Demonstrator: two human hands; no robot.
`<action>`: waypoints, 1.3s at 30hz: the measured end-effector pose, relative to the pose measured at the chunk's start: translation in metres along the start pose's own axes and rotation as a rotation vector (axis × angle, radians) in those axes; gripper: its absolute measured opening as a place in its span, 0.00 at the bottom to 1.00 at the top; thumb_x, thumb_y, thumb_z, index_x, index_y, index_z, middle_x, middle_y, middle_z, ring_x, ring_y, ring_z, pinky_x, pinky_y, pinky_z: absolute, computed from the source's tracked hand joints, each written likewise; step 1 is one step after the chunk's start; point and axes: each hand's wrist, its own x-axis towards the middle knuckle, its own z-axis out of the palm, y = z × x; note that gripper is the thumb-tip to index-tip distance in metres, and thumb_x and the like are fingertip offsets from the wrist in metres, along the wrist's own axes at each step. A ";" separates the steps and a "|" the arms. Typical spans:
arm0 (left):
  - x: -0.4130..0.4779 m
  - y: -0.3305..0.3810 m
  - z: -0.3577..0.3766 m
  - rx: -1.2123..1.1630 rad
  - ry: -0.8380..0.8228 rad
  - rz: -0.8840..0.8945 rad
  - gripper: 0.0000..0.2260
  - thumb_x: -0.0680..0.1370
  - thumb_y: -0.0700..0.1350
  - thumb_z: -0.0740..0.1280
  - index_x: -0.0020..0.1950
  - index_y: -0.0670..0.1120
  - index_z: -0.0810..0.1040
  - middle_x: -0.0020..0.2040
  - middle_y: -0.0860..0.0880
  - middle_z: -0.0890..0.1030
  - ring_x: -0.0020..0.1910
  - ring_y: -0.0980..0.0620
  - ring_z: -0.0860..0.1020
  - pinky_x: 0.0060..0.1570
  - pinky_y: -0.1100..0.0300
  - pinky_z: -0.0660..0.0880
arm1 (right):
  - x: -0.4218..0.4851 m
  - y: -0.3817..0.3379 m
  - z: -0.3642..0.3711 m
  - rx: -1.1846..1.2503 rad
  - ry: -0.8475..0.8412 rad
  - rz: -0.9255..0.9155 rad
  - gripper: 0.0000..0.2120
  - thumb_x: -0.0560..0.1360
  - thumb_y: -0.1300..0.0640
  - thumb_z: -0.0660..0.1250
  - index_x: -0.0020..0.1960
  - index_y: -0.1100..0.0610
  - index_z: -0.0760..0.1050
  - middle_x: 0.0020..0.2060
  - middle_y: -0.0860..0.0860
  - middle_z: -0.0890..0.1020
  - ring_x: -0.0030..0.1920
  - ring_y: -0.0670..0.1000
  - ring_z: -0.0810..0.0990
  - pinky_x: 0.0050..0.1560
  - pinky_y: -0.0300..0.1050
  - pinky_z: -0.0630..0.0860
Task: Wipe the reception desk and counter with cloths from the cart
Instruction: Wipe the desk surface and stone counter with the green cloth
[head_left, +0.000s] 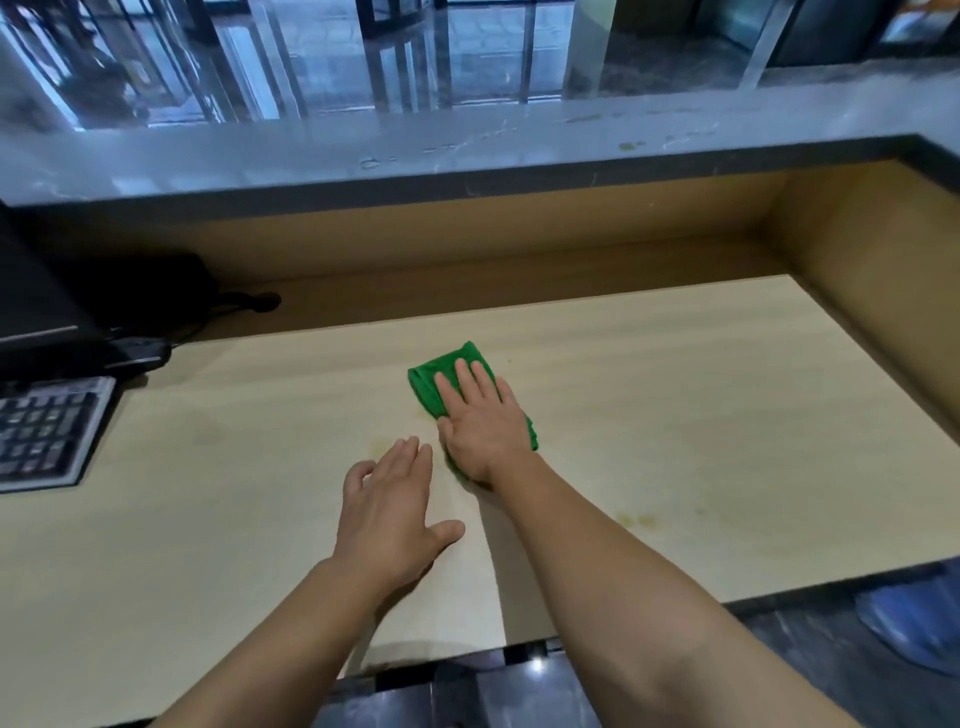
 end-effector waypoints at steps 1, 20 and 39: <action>-0.005 0.003 -0.001 0.005 0.001 0.018 0.34 0.75 0.63 0.63 0.75 0.48 0.59 0.77 0.50 0.58 0.76 0.53 0.55 0.70 0.53 0.51 | -0.006 0.013 -0.002 0.005 0.002 0.008 0.28 0.83 0.47 0.44 0.80 0.50 0.40 0.79 0.53 0.39 0.78 0.53 0.37 0.77 0.53 0.40; -0.056 0.013 0.013 0.049 -0.150 -0.003 0.29 0.74 0.61 0.64 0.70 0.49 0.64 0.79 0.51 0.55 0.77 0.55 0.52 0.71 0.51 0.50 | -0.070 0.111 -0.015 0.114 -0.078 0.443 0.30 0.83 0.49 0.45 0.80 0.54 0.36 0.78 0.56 0.35 0.78 0.57 0.35 0.76 0.56 0.38; -0.048 0.029 0.003 0.187 -0.256 -0.070 0.18 0.73 0.60 0.67 0.54 0.50 0.69 0.57 0.53 0.69 0.65 0.54 0.69 0.70 0.49 0.54 | -0.083 0.063 0.009 0.005 0.012 -0.018 0.27 0.84 0.46 0.45 0.80 0.49 0.41 0.79 0.52 0.40 0.79 0.51 0.39 0.77 0.51 0.41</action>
